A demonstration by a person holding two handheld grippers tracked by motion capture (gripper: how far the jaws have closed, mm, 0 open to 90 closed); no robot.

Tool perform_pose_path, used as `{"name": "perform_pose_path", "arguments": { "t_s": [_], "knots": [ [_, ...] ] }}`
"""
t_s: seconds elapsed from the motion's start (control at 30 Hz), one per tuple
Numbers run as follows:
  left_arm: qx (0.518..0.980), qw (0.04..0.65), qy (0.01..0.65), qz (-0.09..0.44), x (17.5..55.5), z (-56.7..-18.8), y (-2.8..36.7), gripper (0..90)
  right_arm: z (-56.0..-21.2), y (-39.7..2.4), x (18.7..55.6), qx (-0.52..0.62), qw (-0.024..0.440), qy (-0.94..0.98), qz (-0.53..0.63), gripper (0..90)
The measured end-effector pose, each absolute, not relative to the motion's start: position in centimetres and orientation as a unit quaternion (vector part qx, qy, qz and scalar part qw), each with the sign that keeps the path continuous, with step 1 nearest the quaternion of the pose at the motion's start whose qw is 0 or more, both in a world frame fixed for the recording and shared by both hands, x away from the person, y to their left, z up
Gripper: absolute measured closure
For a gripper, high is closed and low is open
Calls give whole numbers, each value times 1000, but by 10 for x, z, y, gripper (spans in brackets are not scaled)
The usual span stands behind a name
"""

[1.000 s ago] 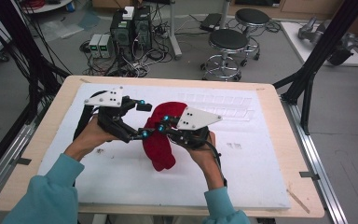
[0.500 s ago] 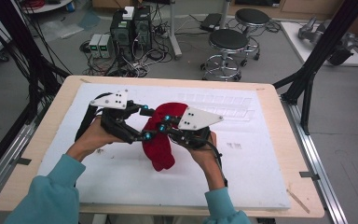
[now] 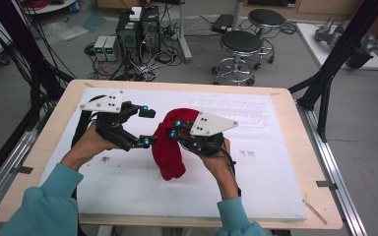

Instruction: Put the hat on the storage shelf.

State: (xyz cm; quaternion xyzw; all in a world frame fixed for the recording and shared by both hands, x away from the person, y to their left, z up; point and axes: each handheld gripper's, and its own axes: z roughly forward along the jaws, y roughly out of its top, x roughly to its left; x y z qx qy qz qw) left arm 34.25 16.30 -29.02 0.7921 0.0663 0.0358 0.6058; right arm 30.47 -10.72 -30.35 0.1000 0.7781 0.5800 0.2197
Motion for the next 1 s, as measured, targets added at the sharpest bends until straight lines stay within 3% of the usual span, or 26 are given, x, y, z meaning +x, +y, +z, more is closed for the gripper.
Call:
{"name": "perform_pose_path", "arguments": {
  "t_s": [0.77,0.87,1.0],
  "knots": [
    [820,568,64,17,346,-312,140,130,-303,-105,303,97,217,778,581,866],
    [820,568,60,12,346,-312,139,167,-303,-105,303,96,215,778,582,865],
    [822,567,54,4,346,-312,138,287,-302,-103,303,97,215,778,582,865]
  ]
}}
